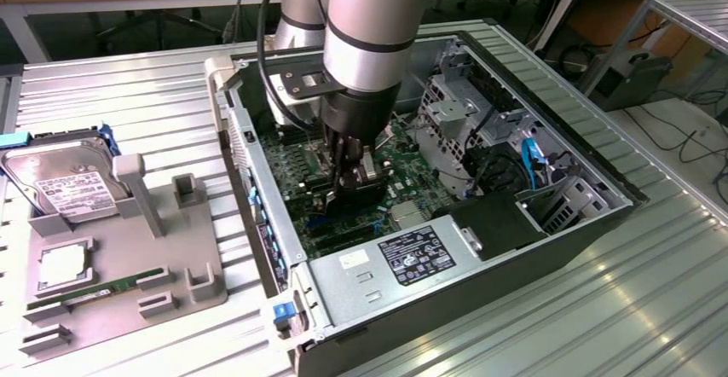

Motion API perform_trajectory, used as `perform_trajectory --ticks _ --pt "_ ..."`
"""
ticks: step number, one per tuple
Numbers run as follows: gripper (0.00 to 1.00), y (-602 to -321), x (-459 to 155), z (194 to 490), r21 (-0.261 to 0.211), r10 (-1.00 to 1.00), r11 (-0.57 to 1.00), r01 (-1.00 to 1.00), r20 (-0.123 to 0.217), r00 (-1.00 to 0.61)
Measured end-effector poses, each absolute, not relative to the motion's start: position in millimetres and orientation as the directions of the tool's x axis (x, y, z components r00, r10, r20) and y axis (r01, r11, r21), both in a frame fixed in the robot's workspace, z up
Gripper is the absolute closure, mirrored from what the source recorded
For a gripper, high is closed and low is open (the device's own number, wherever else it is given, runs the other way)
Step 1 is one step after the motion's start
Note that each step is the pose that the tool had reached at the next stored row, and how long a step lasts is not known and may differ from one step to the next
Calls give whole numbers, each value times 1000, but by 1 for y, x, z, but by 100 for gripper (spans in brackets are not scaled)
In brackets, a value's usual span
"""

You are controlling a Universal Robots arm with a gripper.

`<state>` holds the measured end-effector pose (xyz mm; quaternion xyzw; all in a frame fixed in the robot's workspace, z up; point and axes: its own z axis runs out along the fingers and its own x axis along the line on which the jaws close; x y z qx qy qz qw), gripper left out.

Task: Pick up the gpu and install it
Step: 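Insert the gpu into the slot, then press down on the gpu until it lock into place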

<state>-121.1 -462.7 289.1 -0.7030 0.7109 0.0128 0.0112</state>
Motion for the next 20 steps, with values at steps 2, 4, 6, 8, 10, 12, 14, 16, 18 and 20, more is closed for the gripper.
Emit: perform_trajectory --ticks 2,4,6,8,10,12,14,16,18,20 --pt "81 -463 -121 289 2 -999 11 -1000 -34 -11" --pt "89 -463 -121 289 2 -999 11 -1000 -34 -11" --pt "89 -463 -121 289 2 -999 11 -1000 -34 -11" --pt "89 -463 -121 289 2 -999 11 -1000 -34 -11" --pt "89 -463 -121 289 2 -999 11 -1000 -34 -11" --pt "89 -463 -121 289 2 -999 11 -1000 -34 -11" --pt "89 -463 -121 289 2 -999 11 -1000 -34 -11" --pt "89 -463 -121 289 2 -999 11 -1000 -34 -11" --pt "89 -463 -121 289 2 -999 11 -1000 -34 -11" --pt "89 -463 -121 289 2 -999 11 -1000 -34 -11"
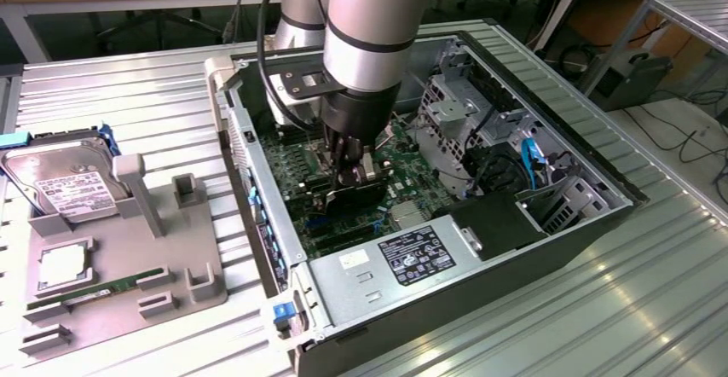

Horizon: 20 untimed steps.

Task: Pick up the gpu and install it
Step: 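Press down on the gpu until it lock into place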

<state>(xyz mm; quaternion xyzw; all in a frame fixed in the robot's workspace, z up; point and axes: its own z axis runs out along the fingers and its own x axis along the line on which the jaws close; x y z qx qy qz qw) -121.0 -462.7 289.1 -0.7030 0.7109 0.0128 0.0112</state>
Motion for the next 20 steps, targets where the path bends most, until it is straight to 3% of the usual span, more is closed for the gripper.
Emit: perform_trajectory --ticks 20 --pt "89 -453 -124 271 0 -999 11 -1000 -35 -11"
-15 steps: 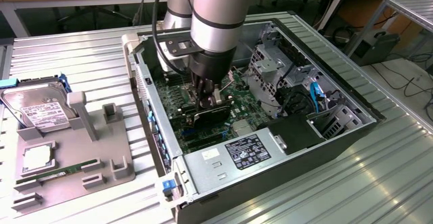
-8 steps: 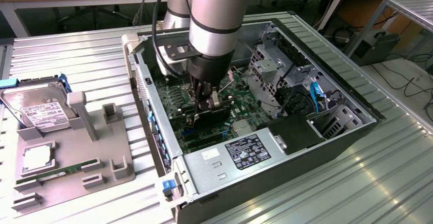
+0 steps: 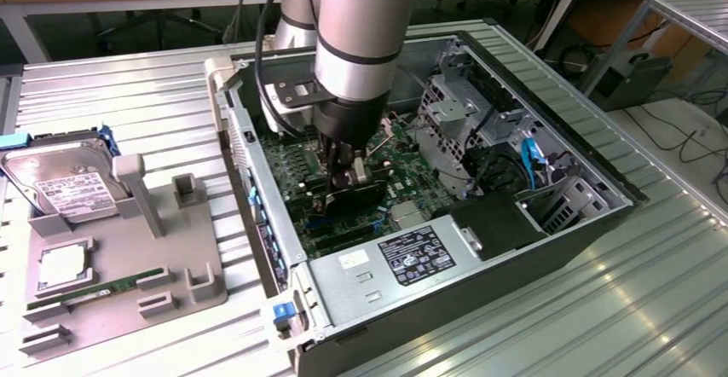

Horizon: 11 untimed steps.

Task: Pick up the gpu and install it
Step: 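Press down on the gpu until it lock into place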

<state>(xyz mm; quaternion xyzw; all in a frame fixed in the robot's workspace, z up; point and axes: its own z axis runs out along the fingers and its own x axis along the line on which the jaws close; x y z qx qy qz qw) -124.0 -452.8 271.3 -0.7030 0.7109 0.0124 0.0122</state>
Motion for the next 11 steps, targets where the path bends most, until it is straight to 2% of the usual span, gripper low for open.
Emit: perform_trajectory --ticks 5,11 --pt "89 -453 -124 301 1 -999 11 -1000 -33 -11" --pt "89 -453 -124 301 1 -999 11 -1000 -33 -11"
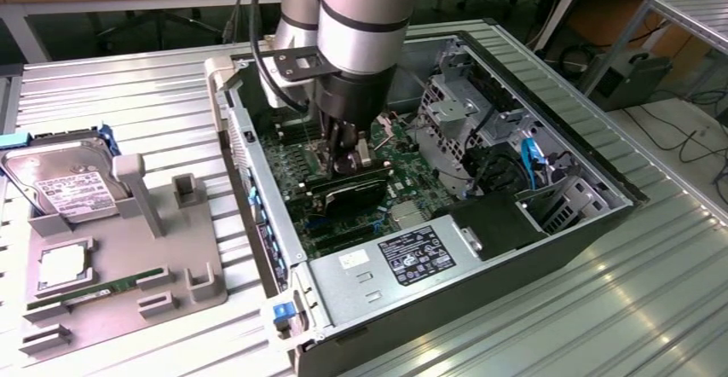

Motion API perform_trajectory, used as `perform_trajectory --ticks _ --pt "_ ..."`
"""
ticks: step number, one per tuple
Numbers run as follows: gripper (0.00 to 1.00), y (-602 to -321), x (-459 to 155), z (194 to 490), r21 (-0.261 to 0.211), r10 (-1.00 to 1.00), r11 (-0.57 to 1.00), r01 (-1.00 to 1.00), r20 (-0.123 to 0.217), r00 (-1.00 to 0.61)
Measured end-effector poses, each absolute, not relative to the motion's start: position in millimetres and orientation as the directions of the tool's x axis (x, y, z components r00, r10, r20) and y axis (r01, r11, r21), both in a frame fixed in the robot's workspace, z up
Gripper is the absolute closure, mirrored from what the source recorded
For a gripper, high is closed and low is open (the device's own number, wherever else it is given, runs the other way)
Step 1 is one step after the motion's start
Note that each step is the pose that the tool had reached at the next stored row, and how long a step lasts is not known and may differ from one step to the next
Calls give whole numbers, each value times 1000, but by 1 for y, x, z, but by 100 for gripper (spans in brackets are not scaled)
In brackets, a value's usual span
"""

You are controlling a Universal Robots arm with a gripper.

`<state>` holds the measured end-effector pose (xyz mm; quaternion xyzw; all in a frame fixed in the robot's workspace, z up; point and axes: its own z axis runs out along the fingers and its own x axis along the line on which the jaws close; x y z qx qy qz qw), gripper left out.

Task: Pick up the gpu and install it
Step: 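Press down on the gpu until it lock into place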

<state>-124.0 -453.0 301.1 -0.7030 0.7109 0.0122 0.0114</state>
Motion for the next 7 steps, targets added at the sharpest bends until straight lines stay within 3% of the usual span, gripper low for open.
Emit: perform_trajectory --ticks 7 --pt "89 -453 -124 301 1 -999 11 -1000 -33 -11"
